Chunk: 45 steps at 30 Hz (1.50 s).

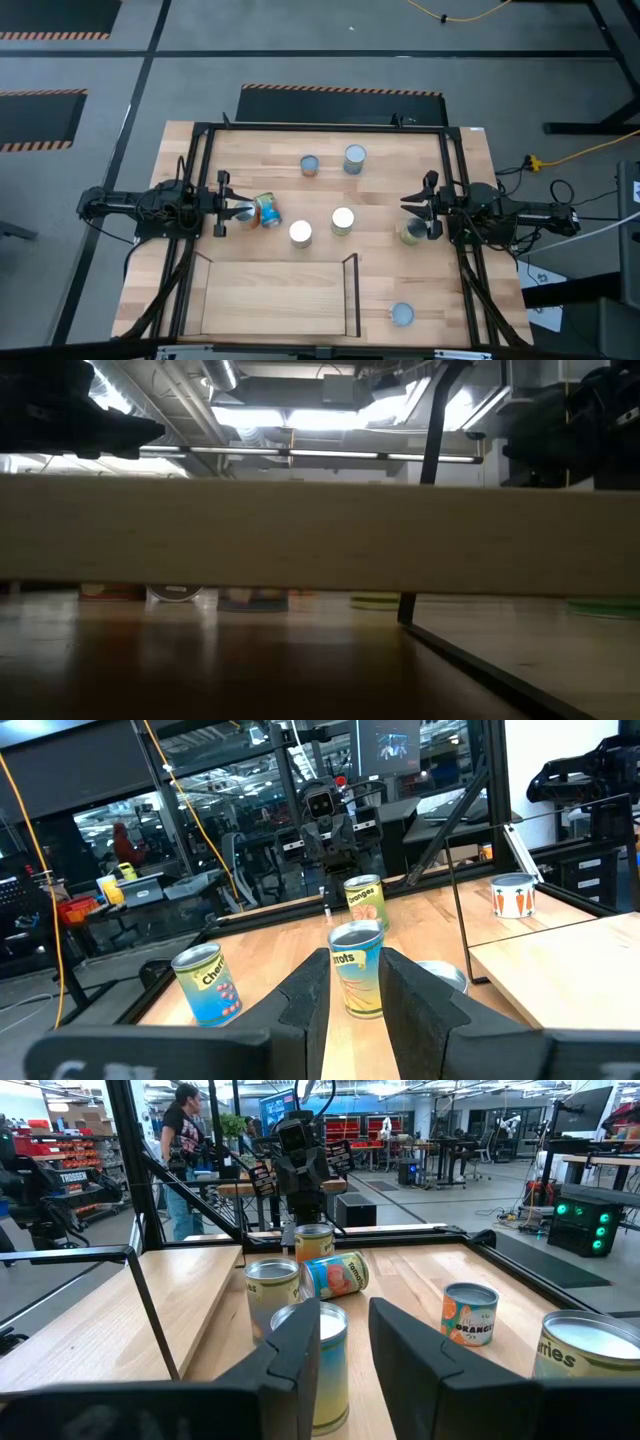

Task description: Pick and place cans onto a shelf

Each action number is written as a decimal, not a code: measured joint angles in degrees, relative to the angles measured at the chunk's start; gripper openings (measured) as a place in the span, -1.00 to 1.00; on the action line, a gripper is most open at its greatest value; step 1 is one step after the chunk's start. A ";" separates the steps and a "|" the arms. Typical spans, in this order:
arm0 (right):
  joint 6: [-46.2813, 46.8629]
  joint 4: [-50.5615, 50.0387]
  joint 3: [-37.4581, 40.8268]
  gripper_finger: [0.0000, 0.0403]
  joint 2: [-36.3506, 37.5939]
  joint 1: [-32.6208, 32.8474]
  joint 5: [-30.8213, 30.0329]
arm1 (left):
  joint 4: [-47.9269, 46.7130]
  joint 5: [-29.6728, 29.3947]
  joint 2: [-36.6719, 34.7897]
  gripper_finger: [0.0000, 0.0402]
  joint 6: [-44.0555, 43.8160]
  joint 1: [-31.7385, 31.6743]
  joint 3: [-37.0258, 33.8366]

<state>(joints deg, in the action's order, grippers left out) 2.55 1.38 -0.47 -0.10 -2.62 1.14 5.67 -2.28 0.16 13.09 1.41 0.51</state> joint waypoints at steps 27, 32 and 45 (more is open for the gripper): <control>0.00 0.00 0.00 -0.53 0.00 0.01 -0.02 | 0.00 0.01 -0.01 -0.59 0.01 0.01 0.00; 0.04 0.00 0.00 -0.53 0.00 0.00 -0.02 | 0.00 0.01 -0.01 -0.59 -0.01 0.02 -0.01; 5.16 1.08 0.00 -0.53 0.00 -0.01 -0.17 | 0.00 0.02 0.00 -0.59 0.01 0.00 0.00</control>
<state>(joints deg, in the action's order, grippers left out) 7.71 2.46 -0.47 -0.10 -2.63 0.97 5.67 -2.26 0.16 13.10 1.41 0.51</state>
